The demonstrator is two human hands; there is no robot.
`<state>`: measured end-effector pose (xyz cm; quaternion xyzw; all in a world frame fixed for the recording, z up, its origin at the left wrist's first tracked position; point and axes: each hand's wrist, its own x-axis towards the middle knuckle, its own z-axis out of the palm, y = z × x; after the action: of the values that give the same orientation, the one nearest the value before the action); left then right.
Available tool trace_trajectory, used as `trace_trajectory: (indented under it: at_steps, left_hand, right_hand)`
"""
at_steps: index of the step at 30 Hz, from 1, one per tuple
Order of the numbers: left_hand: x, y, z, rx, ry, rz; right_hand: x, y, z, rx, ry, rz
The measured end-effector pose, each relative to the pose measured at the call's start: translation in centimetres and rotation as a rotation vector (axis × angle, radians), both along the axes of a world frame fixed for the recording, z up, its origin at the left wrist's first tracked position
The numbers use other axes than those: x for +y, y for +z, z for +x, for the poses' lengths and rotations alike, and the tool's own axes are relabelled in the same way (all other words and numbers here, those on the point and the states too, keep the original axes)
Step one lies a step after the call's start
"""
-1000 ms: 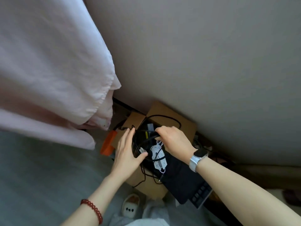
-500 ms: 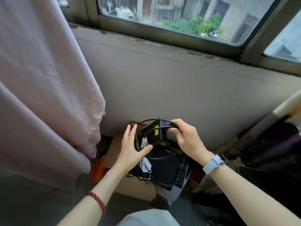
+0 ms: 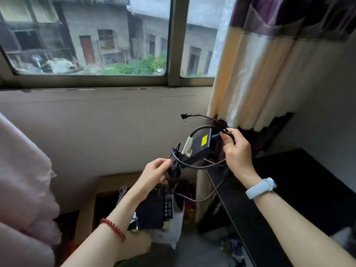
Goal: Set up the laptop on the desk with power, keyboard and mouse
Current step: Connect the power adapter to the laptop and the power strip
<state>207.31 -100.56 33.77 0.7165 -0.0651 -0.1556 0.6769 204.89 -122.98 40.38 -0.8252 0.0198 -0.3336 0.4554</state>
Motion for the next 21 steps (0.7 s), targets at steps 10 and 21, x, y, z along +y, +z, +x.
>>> trace_trajectory:
  at_steps: [10, 21]
  left_hand:
    - [-23.3, 6.7, -10.2, -0.649, -0.113, 0.160]
    - [-40.3, 2.7, -26.9, -0.885, -0.599, 0.164]
  right_hand:
    - [-19.5, 7.0, -23.0, -0.194, -0.494, -0.134]
    - [-26.9, 1.9, -48.4, 0.058, -0.955, -0.186]
